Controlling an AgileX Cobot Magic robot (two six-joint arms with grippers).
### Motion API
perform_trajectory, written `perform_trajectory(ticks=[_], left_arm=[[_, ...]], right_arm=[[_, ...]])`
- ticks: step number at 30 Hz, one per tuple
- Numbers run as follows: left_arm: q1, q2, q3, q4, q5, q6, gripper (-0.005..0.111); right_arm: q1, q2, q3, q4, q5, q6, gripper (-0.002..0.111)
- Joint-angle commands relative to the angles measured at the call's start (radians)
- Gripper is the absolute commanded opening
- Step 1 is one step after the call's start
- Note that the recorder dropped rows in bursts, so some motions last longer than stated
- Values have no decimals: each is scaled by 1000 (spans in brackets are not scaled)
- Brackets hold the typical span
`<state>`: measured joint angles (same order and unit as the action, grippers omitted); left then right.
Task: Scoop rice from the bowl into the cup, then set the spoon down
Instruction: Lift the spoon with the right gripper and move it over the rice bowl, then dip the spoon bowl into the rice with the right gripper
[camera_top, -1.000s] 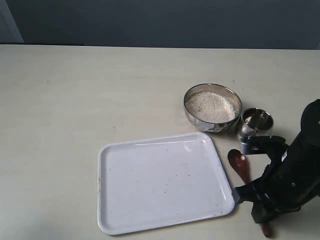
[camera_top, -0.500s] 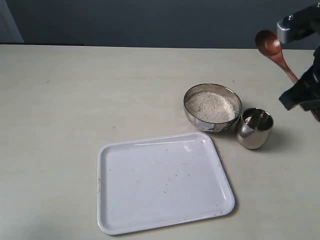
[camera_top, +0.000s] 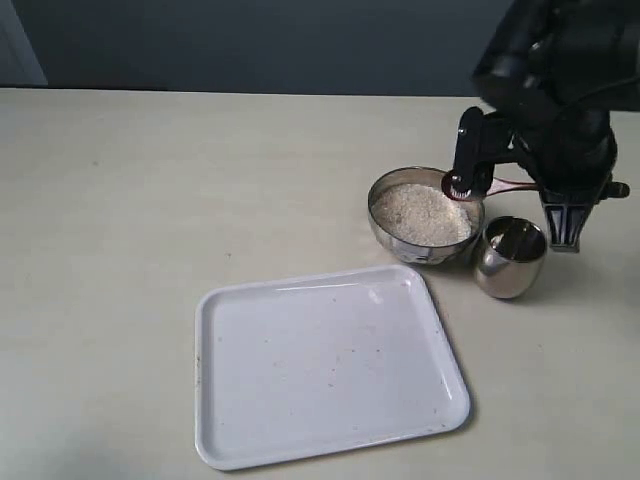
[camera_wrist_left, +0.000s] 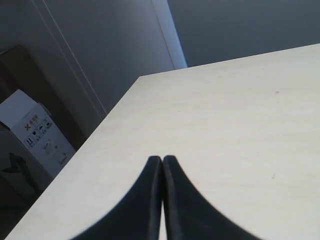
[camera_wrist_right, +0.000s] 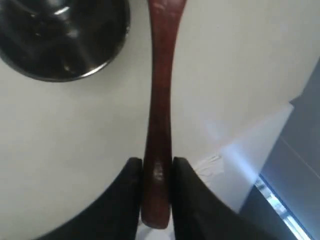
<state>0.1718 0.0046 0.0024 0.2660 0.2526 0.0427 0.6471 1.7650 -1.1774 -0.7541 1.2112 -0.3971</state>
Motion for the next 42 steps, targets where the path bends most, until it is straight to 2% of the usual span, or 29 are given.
perform_trajectory(ticks=[1, 12, 19, 27, 42], left_arm=[[-4, -5, -2, -2, -11, -7, 1], [-4, -5, -2, -2, -11, -7, 1], [-4, -5, -2, -2, -11, -7, 1], [-4, -5, -2, -2, -11, -7, 1], [-4, -5, -2, -2, -11, -7, 1]], right_arm=[[30, 53, -8, -168, 10, 120, -1], [82, 107, -35, -221, -20, 167, -1], [104, 169, -35, -321, 10, 171, -1], [104, 192, -35, -344, 10, 173, -1], [173, 234, -35, -380, 10, 173, -1]])
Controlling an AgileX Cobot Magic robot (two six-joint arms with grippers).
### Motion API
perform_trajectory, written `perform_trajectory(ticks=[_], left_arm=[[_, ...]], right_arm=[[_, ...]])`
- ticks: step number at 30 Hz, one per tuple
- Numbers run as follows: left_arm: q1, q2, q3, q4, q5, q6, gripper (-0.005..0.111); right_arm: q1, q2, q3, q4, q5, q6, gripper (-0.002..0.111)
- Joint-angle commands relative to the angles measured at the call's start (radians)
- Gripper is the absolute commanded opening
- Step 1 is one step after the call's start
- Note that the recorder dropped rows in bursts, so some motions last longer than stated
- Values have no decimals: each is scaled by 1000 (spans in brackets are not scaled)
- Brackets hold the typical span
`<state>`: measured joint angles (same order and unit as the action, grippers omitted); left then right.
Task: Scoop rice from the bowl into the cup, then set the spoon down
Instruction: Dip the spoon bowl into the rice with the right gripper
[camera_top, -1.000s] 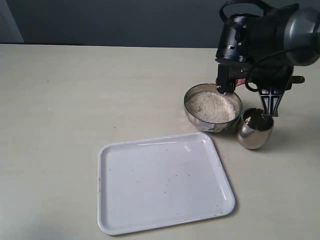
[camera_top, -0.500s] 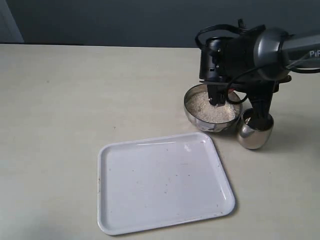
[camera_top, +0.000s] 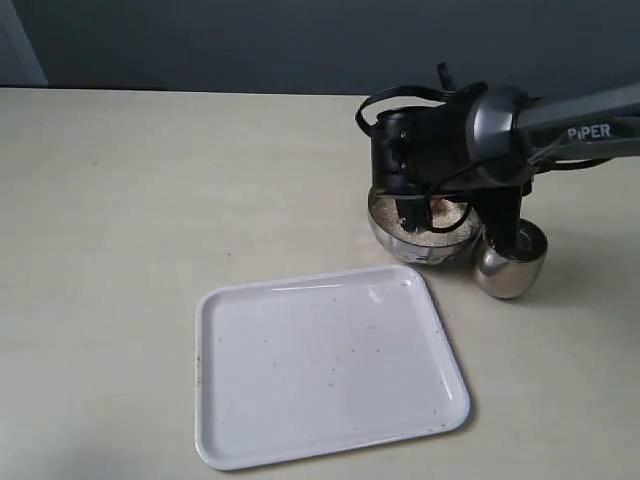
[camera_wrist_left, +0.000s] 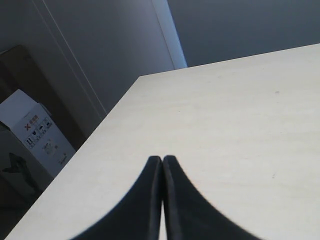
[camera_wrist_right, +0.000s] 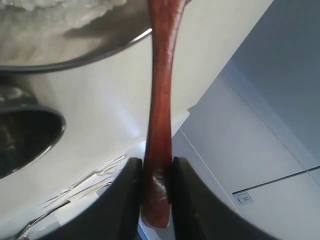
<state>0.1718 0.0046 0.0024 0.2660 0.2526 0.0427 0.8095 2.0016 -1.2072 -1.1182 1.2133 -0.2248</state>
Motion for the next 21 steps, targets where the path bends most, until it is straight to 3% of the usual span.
perform_trajectory(ticks=[1, 17, 21], left_arm=[[-4, -5, -2, -2, -11, -7, 1], [-4, -5, -2, -2, -11, -7, 1], [-4, -5, -2, -2, -11, -7, 1]], right_arm=[[16, -3, -5, -16, 8, -8, -1], [16, -3, -5, -112, 8, -73, -1], [16, -3, -5, -62, 8, -109, -1]])
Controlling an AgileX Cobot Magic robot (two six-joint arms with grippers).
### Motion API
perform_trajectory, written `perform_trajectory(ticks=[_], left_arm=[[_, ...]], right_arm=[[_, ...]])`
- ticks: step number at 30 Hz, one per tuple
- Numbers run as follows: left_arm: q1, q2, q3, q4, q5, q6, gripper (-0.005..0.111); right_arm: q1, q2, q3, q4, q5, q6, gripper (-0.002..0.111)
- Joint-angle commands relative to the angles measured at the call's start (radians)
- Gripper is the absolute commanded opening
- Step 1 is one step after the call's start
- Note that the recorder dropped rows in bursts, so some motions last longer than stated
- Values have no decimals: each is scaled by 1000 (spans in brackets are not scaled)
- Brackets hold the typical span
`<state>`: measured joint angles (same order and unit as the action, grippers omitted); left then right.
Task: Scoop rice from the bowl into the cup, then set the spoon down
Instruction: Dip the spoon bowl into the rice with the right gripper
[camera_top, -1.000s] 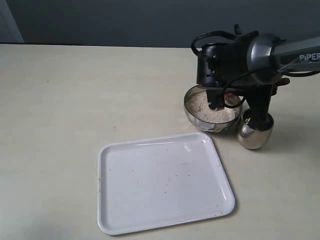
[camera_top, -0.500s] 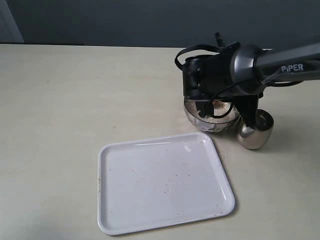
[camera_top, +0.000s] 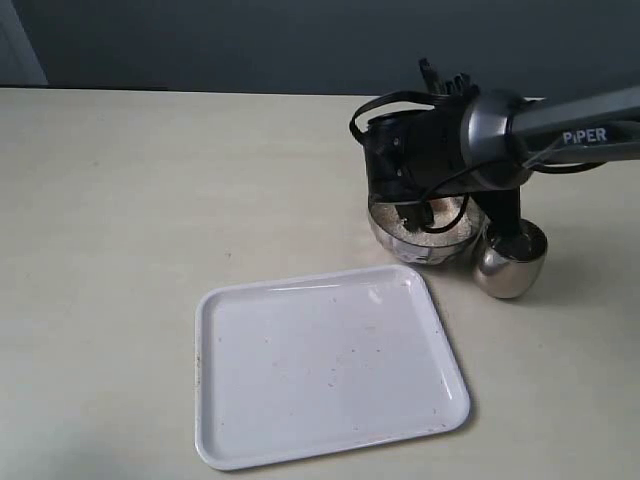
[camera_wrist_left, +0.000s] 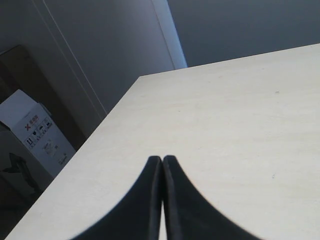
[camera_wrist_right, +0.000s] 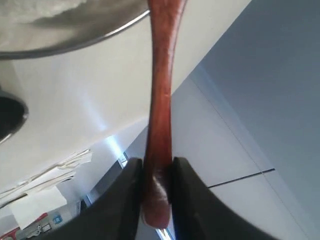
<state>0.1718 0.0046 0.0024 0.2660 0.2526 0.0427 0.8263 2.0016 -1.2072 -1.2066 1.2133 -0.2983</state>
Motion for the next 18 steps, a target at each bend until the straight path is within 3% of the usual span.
perform_trajectory(ticks=[1, 18], left_arm=[[-4, -5, -2, -2, -11, -7, 1], [-4, -5, -2, -2, -11, -7, 1]], right_arm=[[-1, -3, -5, 36, 8, -46, -1], [1, -1, -5, 106, 8, -90, -1]])
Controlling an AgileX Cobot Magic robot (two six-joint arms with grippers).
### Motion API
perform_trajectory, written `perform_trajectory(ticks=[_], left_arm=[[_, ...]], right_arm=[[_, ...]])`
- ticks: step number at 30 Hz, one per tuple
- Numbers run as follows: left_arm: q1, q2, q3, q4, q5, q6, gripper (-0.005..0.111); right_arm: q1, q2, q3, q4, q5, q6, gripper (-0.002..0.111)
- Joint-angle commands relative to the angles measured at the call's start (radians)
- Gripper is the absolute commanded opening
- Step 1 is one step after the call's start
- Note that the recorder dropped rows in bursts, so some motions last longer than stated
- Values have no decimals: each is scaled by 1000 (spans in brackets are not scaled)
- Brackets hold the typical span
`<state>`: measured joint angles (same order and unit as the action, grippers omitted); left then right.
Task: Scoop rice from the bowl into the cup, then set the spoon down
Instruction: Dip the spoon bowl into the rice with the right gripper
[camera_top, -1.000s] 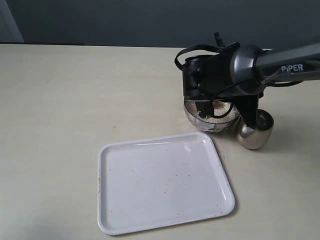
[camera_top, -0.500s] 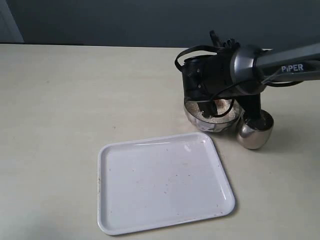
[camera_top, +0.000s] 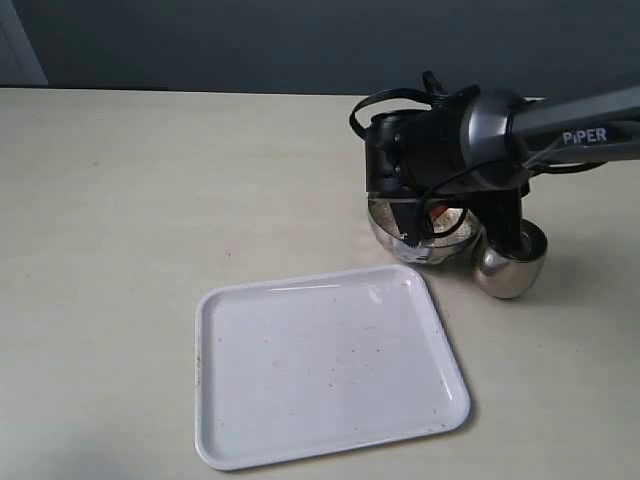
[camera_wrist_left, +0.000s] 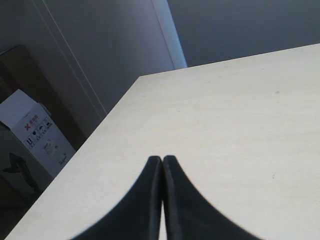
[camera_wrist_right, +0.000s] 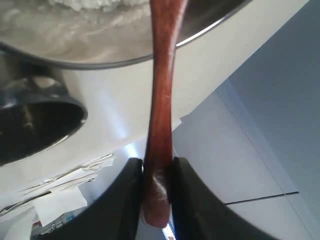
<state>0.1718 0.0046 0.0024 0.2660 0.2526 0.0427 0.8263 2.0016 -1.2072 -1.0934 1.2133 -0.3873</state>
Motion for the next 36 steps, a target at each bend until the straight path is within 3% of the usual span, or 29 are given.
perform_trajectory(ticks=[1, 5, 36], left_arm=[[-4, -5, -2, -2, -11, -7, 1], [-4, -5, -2, -2, -11, -7, 1], [-6, -5, -2, -4, -11, -7, 1]], right_arm=[[1, -1, -5, -46, 8, 39, -1], [-1, -1, -5, -199, 8, 149, -1], [-22, 48, -42, 78, 8, -11, -1]])
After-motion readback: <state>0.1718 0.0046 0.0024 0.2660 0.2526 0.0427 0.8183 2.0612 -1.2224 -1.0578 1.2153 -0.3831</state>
